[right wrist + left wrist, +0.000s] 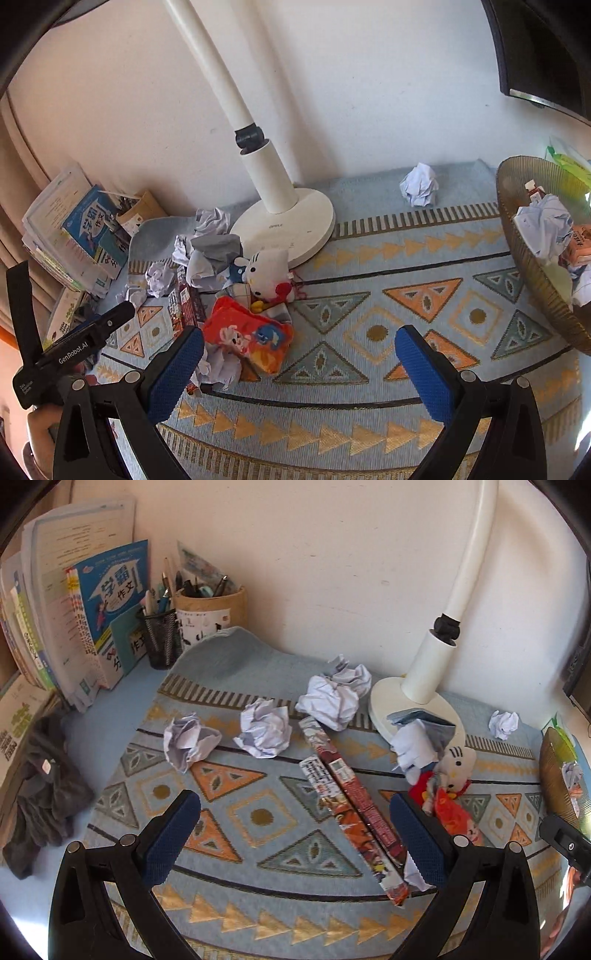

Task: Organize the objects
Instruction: 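Move both grippers back to the pile on the rug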

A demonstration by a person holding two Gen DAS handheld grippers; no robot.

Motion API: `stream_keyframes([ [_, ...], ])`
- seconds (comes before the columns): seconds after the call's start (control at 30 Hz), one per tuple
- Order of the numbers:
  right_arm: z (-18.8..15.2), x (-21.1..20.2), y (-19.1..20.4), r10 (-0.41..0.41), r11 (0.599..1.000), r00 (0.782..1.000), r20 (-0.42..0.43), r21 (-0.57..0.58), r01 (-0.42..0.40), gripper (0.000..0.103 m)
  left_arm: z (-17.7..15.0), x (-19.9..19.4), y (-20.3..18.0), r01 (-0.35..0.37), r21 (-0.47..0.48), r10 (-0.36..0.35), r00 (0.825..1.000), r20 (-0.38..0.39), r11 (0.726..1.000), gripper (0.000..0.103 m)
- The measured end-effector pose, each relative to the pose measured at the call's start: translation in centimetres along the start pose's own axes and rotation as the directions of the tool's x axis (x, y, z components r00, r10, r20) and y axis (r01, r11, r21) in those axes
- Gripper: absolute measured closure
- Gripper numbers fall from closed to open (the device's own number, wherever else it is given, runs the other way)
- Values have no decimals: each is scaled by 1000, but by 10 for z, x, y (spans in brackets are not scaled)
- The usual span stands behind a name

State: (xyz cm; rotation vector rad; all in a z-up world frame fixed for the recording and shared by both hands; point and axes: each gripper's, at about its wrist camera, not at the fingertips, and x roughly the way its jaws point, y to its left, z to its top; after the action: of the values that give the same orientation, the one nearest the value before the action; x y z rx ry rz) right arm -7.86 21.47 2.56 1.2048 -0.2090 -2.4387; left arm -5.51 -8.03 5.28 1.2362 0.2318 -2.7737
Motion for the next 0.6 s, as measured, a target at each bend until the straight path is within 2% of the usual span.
stream_keyframes([
  [0.07, -9, 9, 9, 6, 999, 1000, -10, -34, -6, 0, -7, 7, 23, -30, -21, 30, 999, -11, 999, 0],
  [0.17, -22, 21, 24, 7, 995, 1000, -16, -100, -9, 0, -18, 20, 51, -38, -60, 36, 999, -41, 997, 0],
  [0.33, -47, 33, 46, 75, 968, 996, -57, -237, -86, 0, -26, 36, 75, -66, -76, 62, 997, -55, 995, 0],
  [0.5, -70, 54, 59, 4, 929, 996, -93, -369, -38, 0, -25, 56, 72, -76, -32, 74, 995, -64, 997, 0],
  [0.6, -67, 66, 53, -14, 930, 993, -116, -366, -30, 0, -21, 68, 70, -102, -8, 101, 992, -79, 995, 0],
])
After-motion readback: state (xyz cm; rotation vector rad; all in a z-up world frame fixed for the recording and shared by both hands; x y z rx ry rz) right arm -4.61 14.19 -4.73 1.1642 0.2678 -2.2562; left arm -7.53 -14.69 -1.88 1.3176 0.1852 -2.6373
